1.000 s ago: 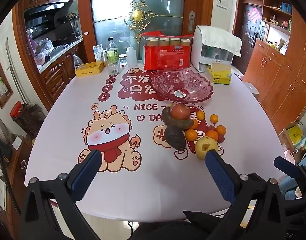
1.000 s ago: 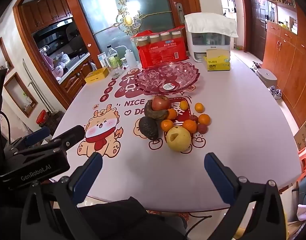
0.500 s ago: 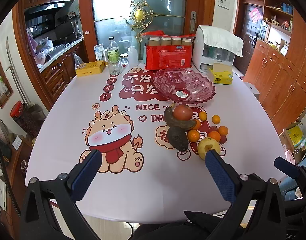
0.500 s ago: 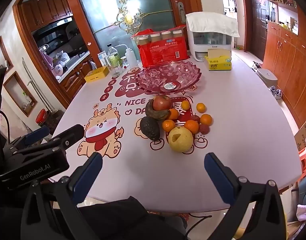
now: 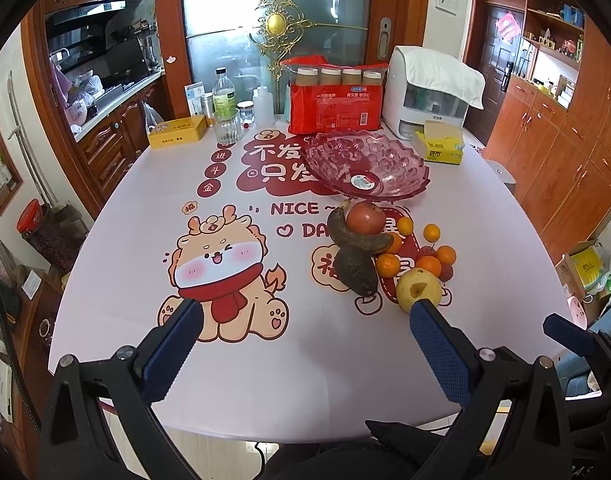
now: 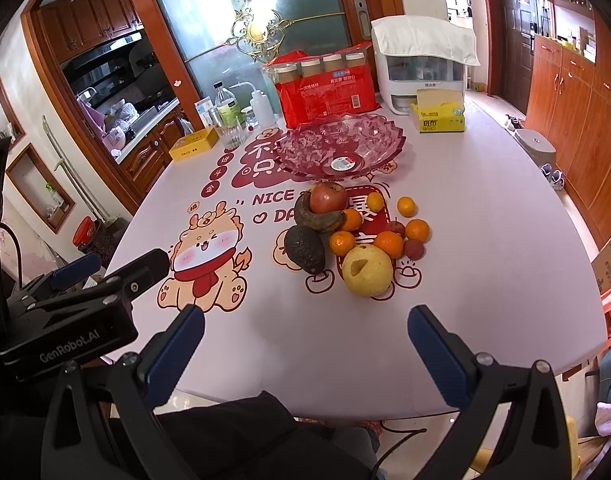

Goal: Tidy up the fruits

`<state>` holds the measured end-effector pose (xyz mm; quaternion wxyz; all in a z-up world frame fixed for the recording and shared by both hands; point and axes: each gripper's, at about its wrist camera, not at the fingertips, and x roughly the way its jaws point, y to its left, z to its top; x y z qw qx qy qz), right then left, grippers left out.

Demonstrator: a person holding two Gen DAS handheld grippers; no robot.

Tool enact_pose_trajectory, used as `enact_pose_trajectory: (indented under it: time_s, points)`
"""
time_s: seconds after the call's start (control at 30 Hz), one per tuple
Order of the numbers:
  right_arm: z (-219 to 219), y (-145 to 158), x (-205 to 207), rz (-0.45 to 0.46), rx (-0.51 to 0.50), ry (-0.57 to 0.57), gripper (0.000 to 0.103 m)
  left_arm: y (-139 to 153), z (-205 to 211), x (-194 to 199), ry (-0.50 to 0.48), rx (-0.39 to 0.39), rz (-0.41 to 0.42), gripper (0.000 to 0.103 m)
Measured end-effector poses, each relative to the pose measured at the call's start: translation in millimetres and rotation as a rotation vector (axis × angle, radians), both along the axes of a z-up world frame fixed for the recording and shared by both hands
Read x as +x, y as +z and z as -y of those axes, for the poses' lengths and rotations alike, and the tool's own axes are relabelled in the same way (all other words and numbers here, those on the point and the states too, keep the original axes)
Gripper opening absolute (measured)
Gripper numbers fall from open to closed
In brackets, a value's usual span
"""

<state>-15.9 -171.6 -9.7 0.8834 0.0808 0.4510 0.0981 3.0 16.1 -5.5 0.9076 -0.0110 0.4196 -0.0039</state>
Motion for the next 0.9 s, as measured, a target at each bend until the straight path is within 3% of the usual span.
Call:
enact_pose_trajectory:
  time_s: [0.57, 0.8, 0.9]
  points:
    - [-17, 6, 0, 0.018, -0.018, -0.038, 0.102, -10, -22, 10, -0.042, -0.067, -0.049, 0.102]
    - [-24, -5, -3, -0.010, 0.002, -0.107, 0.102, -21, -38, 22, -0.084, -0.066, -0.078, 0.102]
    - [-28, -7, -8, 0.022, -0.002, -0.150, 0.102, -25, -45, 30, -0.103, -0.064, -0.083, 0.102]
